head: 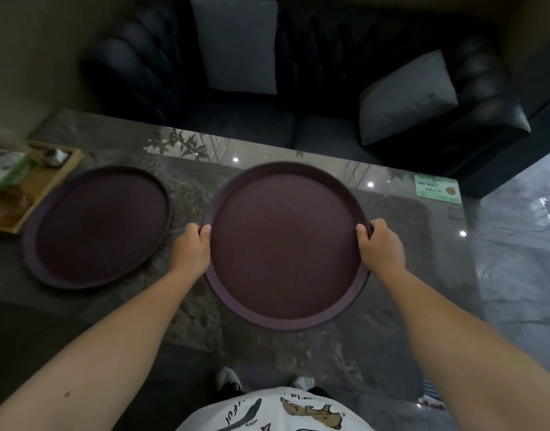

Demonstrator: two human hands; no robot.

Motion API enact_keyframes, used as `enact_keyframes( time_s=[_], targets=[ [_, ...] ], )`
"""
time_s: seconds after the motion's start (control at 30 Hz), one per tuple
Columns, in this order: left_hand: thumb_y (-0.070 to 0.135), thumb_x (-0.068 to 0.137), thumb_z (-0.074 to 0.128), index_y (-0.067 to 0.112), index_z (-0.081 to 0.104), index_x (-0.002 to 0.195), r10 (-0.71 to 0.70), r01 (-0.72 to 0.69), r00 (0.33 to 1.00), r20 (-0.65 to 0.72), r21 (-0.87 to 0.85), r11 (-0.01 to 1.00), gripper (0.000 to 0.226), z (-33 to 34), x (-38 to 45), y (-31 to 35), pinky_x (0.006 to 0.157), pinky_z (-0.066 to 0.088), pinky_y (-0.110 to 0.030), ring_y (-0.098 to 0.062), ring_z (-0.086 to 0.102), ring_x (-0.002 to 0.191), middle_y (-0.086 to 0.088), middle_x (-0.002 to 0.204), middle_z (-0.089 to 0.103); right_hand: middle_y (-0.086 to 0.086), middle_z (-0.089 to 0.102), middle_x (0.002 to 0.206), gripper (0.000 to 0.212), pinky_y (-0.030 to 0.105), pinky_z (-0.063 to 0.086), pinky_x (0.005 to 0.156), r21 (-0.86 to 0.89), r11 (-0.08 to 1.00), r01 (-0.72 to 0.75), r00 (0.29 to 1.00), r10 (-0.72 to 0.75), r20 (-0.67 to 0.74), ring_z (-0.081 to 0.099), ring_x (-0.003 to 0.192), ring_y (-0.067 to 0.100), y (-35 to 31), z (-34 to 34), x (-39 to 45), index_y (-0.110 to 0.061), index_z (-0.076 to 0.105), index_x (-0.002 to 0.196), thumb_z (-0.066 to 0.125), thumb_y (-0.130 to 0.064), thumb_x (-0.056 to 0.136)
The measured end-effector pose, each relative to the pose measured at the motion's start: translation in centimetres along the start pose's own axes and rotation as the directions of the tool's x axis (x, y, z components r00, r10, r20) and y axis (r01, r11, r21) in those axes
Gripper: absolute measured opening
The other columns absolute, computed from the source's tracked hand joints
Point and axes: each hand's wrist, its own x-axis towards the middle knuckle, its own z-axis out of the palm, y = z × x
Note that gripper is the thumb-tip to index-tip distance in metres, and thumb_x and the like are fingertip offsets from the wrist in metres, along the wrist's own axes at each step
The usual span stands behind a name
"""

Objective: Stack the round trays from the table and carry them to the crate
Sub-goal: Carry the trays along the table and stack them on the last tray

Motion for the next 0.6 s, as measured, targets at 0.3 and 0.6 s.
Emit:
enact_keyframes(
  time_s=[0.3,0.6],
  targets=[
    [0.040,0.098,0.040,0.008,0.043,0.081,-0.113,0.115,0.992,-0.054,0.037,0.993,0.036,-6.8,1.6,-8.8,0.060,0.034,-0.040,-0.034,0.050,0.073,-0.007,0.073,0.050,0.019,0.064,0.093,0.031,0.036,0.037,0.062,-0.008,0.995,0.099,0.993,-0.098,0.070,0.059,0.083,0.038,-10.1,6.0,-0.9,-0.010,0.048,0.098,0.045,-0.040,0.094],
    [0.042,0.097,0.039,0.011,0.046,0.082,-0.262,0.261,0.957,-0.126,-0.028,0.965,0.035,-12.7,1.5,-16.9,0.056,0.040,-0.038,-0.024,0.053,0.066,-0.005,0.074,0.054,0.023,0.063,0.091,0.028,0.041,0.042,0.065,-0.013,0.975,0.222,0.961,-0.216,0.170,0.059,0.084,0.042,-19.9,11.6,-2.1,-0.011,0.043,0.093,0.042,-0.039,0.095]
  ],
)
